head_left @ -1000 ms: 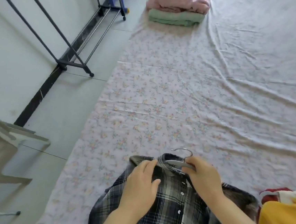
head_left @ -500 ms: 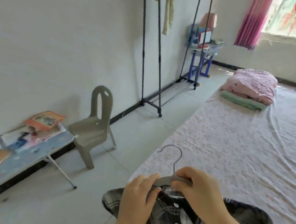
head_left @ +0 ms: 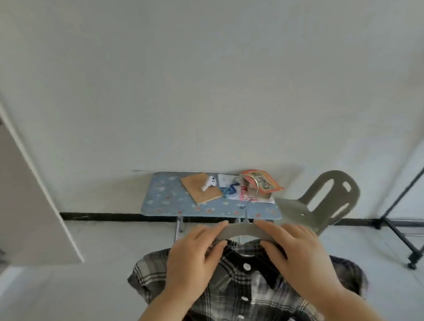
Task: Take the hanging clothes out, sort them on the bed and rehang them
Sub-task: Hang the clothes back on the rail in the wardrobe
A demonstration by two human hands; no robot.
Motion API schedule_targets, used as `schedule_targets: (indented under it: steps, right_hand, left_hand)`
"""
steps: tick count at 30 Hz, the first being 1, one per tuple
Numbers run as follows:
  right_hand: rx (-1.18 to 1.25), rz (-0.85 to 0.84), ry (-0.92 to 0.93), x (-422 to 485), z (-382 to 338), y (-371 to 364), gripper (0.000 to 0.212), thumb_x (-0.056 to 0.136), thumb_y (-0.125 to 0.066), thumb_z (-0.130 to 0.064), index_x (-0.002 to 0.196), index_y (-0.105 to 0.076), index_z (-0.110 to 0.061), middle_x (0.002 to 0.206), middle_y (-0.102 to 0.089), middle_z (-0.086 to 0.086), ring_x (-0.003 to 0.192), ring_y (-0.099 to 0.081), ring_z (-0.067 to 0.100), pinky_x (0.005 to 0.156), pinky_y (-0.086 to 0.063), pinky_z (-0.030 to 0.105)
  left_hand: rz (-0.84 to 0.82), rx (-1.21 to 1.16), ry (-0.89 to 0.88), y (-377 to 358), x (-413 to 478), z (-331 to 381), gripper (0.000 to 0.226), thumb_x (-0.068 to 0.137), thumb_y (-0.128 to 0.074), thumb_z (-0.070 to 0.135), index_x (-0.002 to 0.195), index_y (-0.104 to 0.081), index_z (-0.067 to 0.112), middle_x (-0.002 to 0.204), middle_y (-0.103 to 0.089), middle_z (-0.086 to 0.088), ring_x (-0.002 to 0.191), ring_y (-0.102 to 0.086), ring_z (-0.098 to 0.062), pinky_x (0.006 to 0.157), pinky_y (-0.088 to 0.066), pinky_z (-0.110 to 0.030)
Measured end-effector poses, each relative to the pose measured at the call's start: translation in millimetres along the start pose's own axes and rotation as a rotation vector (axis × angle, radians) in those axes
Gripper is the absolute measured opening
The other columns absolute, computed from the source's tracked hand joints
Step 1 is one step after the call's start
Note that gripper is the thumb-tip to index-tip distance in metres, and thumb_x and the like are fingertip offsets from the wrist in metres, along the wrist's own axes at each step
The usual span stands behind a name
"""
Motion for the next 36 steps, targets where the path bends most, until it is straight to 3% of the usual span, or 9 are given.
schedule_targets:
  steps: [5, 12, 17, 20, 25, 30, 33, 36]
  right_hand:
    - [0.168, 0.064, 0.250, 89, -59, -76, 0.036, 0.074, -0.076, -0.018, 0.109, -0.069, -0.020, 0.070, -0.063, -0.004, 0.056, -0.060, 0.015, 0.033, -0.044, 0.024]
    - [0.473, 0.067, 0.550, 203, -176, -164, 0.029, 0.083, -0.065, -0.021, 0.112, -0.068, -0.019, 0.073, -0.063, -0.004, 0.054, -0.057, 0.011, 0.035, -0.040, 0.016]
    - [0.615, 0.023, 0.707, 255, -269, -209, 0.038, 0.077, -0.074, -0.016, 0.114, -0.065, -0.020, 0.076, -0.061, -0.003, 0.057, -0.058, 0.013, 0.038, -0.043, 0.019]
    - [0.699, 0.006, 0.774, 278, -324, -231, 0.043, 0.074, -0.076, -0.016, 0.115, -0.065, -0.021, 0.078, -0.062, -0.003, 0.059, -0.060, 0.013, 0.038, -0.049, 0.024]
    - [0.752, 0.010, 0.845, 317, -418, -267, 0.043, 0.071, -0.079, -0.016, 0.112, -0.067, -0.022, 0.077, -0.063, -0.006, 0.054, -0.058, 0.010, 0.036, -0.046, 0.020]
    - [0.785, -0.029, 0.868, 365, -509, -299, 0.043, 0.071, -0.079, -0.018, 0.112, -0.066, -0.025, 0.077, -0.063, -0.008, 0.053, -0.056, 0.007, 0.038, -0.034, 0.011]
    - [0.838, -0.037, 0.887, 395, -562, -316, 0.042, 0.075, -0.077, -0.017, 0.114, -0.065, -0.025, 0.080, -0.064, -0.007, 0.055, -0.057, 0.009, 0.038, -0.039, 0.016]
    - [0.834, 0.003, 0.937, 425, -610, -332, 0.043, 0.069, -0.081, -0.017, 0.109, -0.068, -0.024, 0.075, -0.064, -0.008, 0.053, -0.057, 0.007, 0.040, -0.030, 0.007]
  left_hand:
    - [0.139, 0.209, 0.149, 75, 10, -87, 0.040, 0.073, -0.077, 0.014, 0.111, -0.067, 0.017, 0.091, -0.066, 0.004, 0.059, -0.058, -0.003, 0.053, -0.053, -0.022]
    - [0.355, 0.491, 0.445, 183, 0, -178, 0.042, 0.076, -0.075, 0.016, 0.116, -0.063, 0.023, 0.096, -0.064, 0.008, 0.078, -0.057, 0.001, 0.068, -0.044, -0.010]
    - [0.488, 0.586, 0.607, 255, -23, -226, 0.040, 0.089, -0.059, 0.024, 0.128, -0.053, 0.031, 0.109, -0.054, 0.013, 0.093, -0.054, -0.003, 0.079, -0.046, -0.019]
    - [0.529, 0.660, 0.650, 297, -33, -251, 0.038, 0.088, -0.061, 0.021, 0.126, -0.056, 0.025, 0.109, -0.057, 0.009, 0.090, -0.056, -0.005, 0.077, -0.047, -0.018]
    - [0.599, 0.730, 0.683, 371, -47, -311, 0.037, 0.085, -0.065, 0.017, 0.121, -0.061, 0.021, 0.104, -0.061, 0.006, 0.080, -0.058, -0.005, 0.074, -0.046, -0.016]
    - [0.660, 0.759, 0.706, 448, -53, -376, 0.038, 0.087, -0.062, 0.021, 0.124, -0.058, 0.026, 0.104, -0.049, 0.020, 0.084, -0.050, 0.004, 0.082, -0.046, -0.020]
    - [0.691, 0.788, 0.718, 495, -52, -411, 0.038, 0.088, -0.061, 0.023, 0.125, -0.056, 0.028, 0.101, -0.044, 0.025, 0.086, -0.048, 0.007, 0.081, -0.040, -0.010]
    - [0.740, 0.800, 0.733, 536, -51, -444, 0.038, 0.087, -0.063, 0.020, 0.124, -0.057, 0.028, 0.099, -0.045, 0.027, 0.086, -0.051, 0.005, 0.082, -0.045, -0.016]
Point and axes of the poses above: each hand's wrist, its own x-axis towards the middle knuckle, its own y-axis out of the back of the hand, z = x × y, the point moved 7 cm from there along x, towards the middle knuckle
